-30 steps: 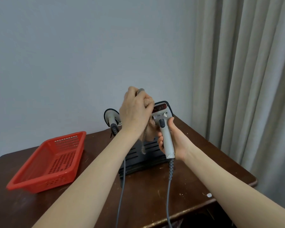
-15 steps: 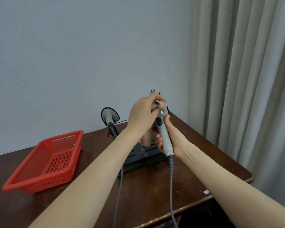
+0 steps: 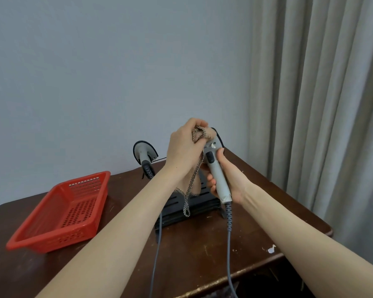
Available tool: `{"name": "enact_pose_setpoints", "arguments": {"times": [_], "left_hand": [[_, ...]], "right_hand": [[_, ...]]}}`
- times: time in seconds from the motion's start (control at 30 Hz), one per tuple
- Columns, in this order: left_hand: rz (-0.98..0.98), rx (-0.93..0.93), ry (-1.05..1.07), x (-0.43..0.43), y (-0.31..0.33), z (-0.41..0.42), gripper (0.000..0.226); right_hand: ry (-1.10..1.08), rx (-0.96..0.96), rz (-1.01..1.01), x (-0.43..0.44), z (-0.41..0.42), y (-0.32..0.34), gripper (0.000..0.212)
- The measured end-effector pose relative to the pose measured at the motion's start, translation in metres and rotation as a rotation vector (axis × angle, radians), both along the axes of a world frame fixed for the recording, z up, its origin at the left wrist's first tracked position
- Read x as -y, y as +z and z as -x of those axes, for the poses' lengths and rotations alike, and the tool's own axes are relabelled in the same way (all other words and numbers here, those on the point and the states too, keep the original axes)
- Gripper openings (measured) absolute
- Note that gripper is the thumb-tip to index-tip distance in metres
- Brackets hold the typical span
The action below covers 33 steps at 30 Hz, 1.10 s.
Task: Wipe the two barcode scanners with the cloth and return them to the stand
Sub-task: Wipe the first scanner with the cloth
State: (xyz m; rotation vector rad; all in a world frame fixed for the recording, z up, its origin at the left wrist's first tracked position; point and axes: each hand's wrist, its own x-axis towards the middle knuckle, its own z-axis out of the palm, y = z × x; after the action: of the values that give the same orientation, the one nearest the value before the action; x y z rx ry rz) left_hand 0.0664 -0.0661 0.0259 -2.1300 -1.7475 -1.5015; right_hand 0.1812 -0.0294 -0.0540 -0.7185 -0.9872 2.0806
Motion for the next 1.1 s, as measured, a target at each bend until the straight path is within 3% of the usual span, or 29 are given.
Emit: {"name": "enact_pose_setpoints", "arguments": {"times": [0.17, 0.27, 0.5, 0.73, 0.9, 1.1], "left_hand": [[0.002, -0.293, 0.057, 0.000, -0.006, 0.004, 0.032], [-0.028, -0.368, 0.143, 0.007, -0.007, 0.008, 0.036], [-0.031, -0.345, 0.234, 0.008, -0.003, 0.005, 0.024], [0.030, -0.039, 0.045, 0.003, 0.002, -0.011, 0.033], [0.060, -0.210, 0.005, 0.000, -0.002, -0.006, 0.037], [0.047, -0.421, 0.169, 0.008, -0.003, 0.007, 0.032]], "right_hand": [[-0.027, 0.012, 0.008, 0.001, -0.002, 0.003, 0.064], [-0.046, -0.022, 0.012, 0.001, -0.005, 0.000, 0.065], [-0.017, -0.020, -0.010, 0.002, -0.005, -0.004, 0.064], [-0.002, 0.002, 0.014, 0.003, -0.003, 0.000, 0.063], [-0.002, -0.010, -0.004, 0.002, -0.010, -0.001, 0.060], [-0.006, -0.051, 0.008, -0.002, -0.013, -0.007, 0.062]]}}
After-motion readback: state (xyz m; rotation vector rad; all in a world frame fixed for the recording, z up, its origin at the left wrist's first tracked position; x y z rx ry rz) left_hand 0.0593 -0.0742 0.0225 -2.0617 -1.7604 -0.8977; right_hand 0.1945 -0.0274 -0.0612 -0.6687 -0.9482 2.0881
